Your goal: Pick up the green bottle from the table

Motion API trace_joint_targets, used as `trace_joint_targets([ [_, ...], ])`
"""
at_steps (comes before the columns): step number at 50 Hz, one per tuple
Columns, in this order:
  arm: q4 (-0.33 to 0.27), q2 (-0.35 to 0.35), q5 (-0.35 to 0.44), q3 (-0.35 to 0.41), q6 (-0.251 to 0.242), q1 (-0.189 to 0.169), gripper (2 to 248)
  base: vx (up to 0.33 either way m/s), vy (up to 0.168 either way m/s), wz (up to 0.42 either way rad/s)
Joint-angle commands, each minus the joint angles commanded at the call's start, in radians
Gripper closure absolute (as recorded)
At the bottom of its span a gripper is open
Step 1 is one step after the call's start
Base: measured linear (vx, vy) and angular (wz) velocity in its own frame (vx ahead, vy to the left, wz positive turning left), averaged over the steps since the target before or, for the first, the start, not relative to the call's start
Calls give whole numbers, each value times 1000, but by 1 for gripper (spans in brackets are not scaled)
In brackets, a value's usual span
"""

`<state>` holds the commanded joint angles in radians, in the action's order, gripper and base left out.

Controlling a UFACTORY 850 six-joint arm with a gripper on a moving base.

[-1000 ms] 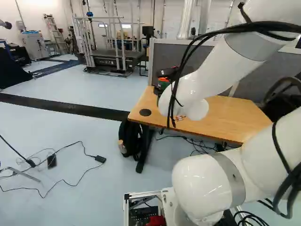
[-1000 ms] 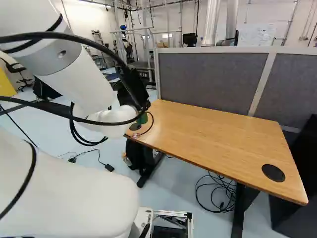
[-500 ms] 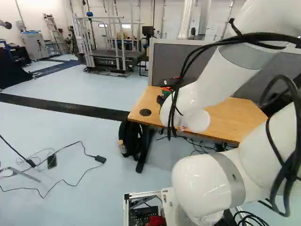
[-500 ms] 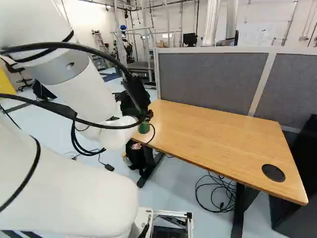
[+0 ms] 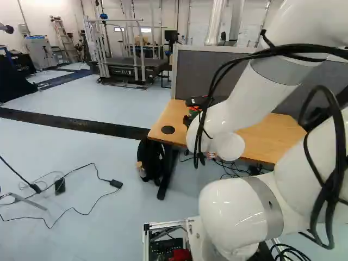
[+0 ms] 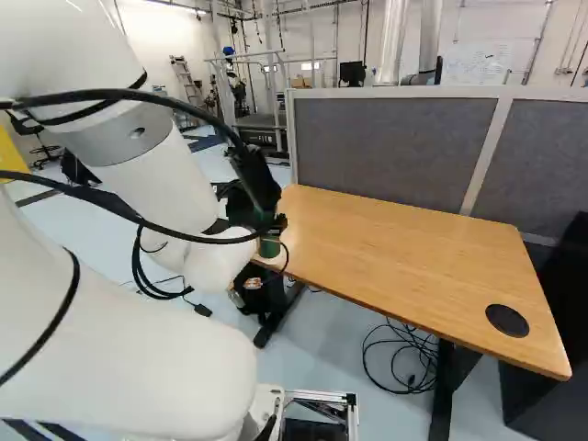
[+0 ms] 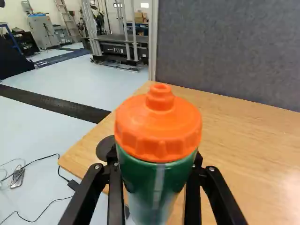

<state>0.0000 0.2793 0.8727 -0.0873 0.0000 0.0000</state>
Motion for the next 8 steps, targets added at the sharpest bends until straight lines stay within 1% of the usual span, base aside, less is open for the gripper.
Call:
trace_joint_targets([
  [8, 0, 0, 0, 0, 0, 0, 136, 0, 0, 0],
])
